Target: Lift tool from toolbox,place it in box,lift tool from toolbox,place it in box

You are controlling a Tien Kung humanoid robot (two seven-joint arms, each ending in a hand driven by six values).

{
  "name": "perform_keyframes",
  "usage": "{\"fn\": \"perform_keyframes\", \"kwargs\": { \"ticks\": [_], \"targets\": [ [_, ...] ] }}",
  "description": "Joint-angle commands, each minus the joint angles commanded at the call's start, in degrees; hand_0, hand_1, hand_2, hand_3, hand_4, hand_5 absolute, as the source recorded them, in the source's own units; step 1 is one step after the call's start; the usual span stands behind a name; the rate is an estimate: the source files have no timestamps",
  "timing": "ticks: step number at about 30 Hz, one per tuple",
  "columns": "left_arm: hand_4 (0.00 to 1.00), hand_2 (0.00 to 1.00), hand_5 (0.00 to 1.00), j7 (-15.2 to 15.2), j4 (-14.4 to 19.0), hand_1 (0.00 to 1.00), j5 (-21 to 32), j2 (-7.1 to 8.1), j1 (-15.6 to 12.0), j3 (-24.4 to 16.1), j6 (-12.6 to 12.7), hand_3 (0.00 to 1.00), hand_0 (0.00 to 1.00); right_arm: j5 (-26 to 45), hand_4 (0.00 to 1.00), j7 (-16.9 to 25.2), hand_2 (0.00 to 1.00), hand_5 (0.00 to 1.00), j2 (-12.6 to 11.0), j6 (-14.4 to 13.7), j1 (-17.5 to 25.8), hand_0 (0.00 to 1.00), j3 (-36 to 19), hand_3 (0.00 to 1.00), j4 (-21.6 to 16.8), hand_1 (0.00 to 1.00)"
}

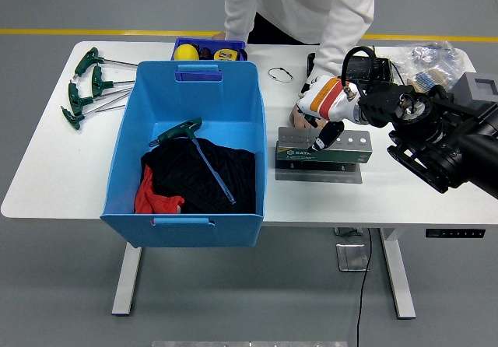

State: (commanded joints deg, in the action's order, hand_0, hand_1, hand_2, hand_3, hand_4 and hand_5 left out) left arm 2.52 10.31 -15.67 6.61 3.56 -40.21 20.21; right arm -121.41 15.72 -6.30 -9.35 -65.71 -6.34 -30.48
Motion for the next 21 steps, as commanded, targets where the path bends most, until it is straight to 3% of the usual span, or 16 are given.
{"fn": "perform_keyframes", "kwargs": {
  "ticks": [1, 2, 7, 8, 13, 14, 19, 20, 21],
  "targets": [
    [0.826, 0.488, 0.774, 0.0, 0.0, 0.446, 0.1, -0.01, 0.0, 0.0, 0.0, 0.758, 0.46, -0.2, 0.975, 0.1, 0.308, 0.663, -0.1, 0.1, 0.1, 0.615, -0.1, 0.289, 0.0, 0.314],
    [0.825, 0.487, 0.773, -0.1, 0.0, 0.446, 0.1, -0.01, 0.0, 0.0, 0.0, 0.757, 0.461, -0.3, 0.972, 0.1, 0.247, 0.668, -0.2, 0.2, 0.1, 0.476, -0.2, 0.246, 0.0, 0.245],
    [0.825, 0.487, 0.773, -0.1, 0.0, 0.446, 0.3, -0.03, 0.1, 0.1, 0.0, 0.757, 0.461, -0.7, 0.972, 0.4, 0.247, 0.668, -0.6, 0.6, 0.3, 0.476, -0.6, 0.246, -0.1, 0.245],
    [0.824, 0.487, 0.771, -0.1, 0.0, 0.446, 0.3, -0.05, 0.0, 0.1, 0.0, 0.758, 0.462, -0.7, 0.969, 0.4, 0.212, 0.672, -0.7, 0.7, 0.3, 0.337, -0.7, 0.201, -0.2, 0.195],
    [0.824, 0.487, 0.771, -0.1, 0.0, 0.446, 0.5, -0.08, -0.1, 0.1, 0.0, 0.758, 0.462, -0.5, 0.969, 0.6, 0.212, 0.672, -1.0, 0.5, 0.3, 0.337, -0.8, 0.201, -0.2, 0.195],
    [0.825, 0.488, 0.774, -0.1, 0.0, 0.446, 0.5, -0.07, -0.1, 0.1, -0.1, 0.758, 0.462, -0.3, 0.96, 0.7, 0.161, 0.681, -1.1, 0.3, 0.3, 0.165, -0.8, 0.131, -0.2, 0.126],
    [0.825, 0.488, 0.774, 0.0, 0.0, 0.446, 0.3, -0.06, -0.1, -0.1, -0.1, 0.758, 0.462, 1.4, 0.96, 1.0, 0.161, 0.681, -1.5, -1.3, 0.1, 0.165, -0.3, 0.131, -0.3, 0.126],
    [0.824, 0.486, 0.772, 0.0, 0.0, 0.445, 0.3, -0.06, -0.2, -0.1, -0.1, 0.757, 0.462, 2.0, 0.935, 1.1, 0.113, 0.675, -1.6, -1.8, 0.1, 0.078, -0.1, 0.09, -0.3, 0.071],
    [0.824, 0.486, 0.772, 0.0, 0.0, 0.445, 0.2, -0.07, -0.2, -0.2, -0.1, 0.757, 0.462, 2.5, 0.935, 1.2, 0.113, 0.675, -1.7, -2.3, 0.0, 0.078, 0.2, 0.09, -0.4, 0.071]
  ]
}}
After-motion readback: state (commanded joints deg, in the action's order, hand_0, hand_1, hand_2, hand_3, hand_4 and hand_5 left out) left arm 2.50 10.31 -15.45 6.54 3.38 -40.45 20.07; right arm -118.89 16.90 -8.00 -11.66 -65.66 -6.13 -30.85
